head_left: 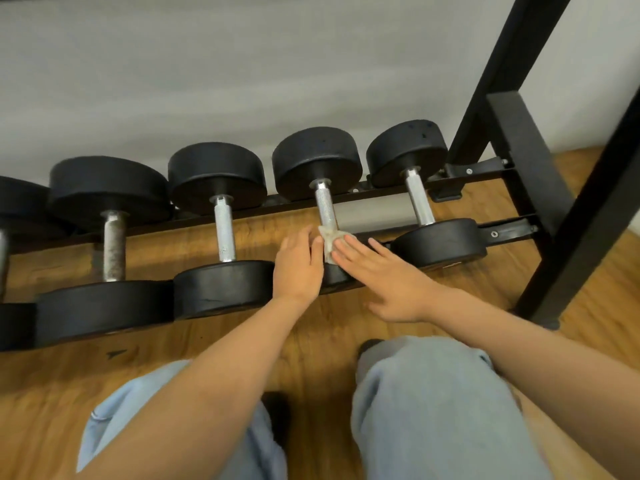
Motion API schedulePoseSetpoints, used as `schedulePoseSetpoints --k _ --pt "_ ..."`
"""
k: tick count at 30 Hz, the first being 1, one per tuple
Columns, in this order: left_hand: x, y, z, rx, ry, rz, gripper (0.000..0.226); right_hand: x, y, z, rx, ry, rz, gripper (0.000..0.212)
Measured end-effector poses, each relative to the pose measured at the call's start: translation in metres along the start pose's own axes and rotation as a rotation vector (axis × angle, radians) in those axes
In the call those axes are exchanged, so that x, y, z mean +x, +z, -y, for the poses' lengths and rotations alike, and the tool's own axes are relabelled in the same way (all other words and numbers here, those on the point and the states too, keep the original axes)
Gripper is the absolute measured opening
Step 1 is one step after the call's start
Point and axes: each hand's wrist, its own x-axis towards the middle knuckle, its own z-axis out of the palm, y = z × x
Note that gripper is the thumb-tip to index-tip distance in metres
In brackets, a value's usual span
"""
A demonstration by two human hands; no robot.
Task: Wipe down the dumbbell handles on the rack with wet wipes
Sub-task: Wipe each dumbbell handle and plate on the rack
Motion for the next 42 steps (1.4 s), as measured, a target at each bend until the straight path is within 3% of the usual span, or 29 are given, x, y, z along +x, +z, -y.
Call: schedulePoseSetpoints --k 6,10,14,19,25,28,32,37,42 --pt "-0.048 -0.002 -0.003 -0.042 0.107 0.017 0.066 0.000 -0.025 -0.002 -0.097 -0.027 0.163 0.089" --pt "-0.053 -0.012 0.005 0.204 0.411 0.116 0.081 0.005 -0.015 0.008 0.122 0.013 0.032 0.086" --pt "-0.044 -0.013 0.009 0.275 0.546 0.206 0.089 0.005 -0.006 0.020 0.381 0.074 -0.127 0.082" --pt "-0.039 0.010 0.000 0.200 0.458 0.288 0.096 0.005 -0.002 0.020 0.690 0.218 -0.311 0.050" --pt "-0.037 0.032 -0.010 0.413 0.455 0.071 0.090 0.014 -0.004 0.005 0.952 0.353 -0.580 0.025" --pt "-0.053 0.047 -0.004 0.566 0.461 0.061 0.091 0.021 -0.008 -0.007 0.879 0.493 -0.712 0.026" --pt "-0.071 0.056 0.003 0.625 0.484 0.047 0.091 0.032 0.000 -0.009 0.879 0.506 -0.670 0.027" --pt "-0.072 0.033 0.017 0.500 0.273 -0.011 0.095 0.053 0.014 -0.002 0.861 0.553 -0.663 0.030" --pt "-0.073 0.029 0.034 0.527 0.338 0.062 0.095 0.069 0.028 0.010 0.658 0.657 -0.717 0.032"
